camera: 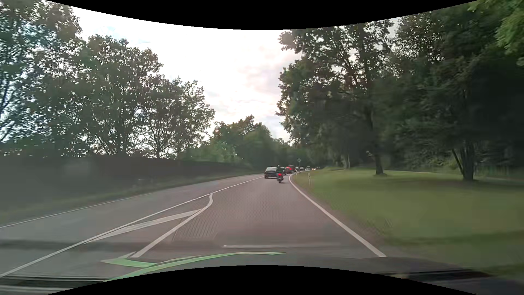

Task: Follow the waypoints while adhering to traffic rules and regulations

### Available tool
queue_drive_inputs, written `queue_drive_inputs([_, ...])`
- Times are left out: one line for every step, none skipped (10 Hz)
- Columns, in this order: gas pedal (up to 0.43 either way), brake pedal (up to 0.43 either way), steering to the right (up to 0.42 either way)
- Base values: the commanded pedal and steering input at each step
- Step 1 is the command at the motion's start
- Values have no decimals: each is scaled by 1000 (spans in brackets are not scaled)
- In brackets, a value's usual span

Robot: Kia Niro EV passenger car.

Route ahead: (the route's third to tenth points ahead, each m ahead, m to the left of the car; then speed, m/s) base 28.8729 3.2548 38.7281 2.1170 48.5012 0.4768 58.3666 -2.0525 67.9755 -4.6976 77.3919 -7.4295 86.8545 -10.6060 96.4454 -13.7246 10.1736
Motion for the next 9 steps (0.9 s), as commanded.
queue_drive_inputs([98,0,15])
queue_drive_inputs([98,0,15])
queue_drive_inputs([98,0,15])
queue_drive_inputs([98,0,15])
queue_drive_inputs([98,0,15])
queue_drive_inputs([98,0,15])
queue_drive_inputs([79,0,15])
queue_drive_inputs([47,0,15])
queue_drive_inputs([39,0,15])
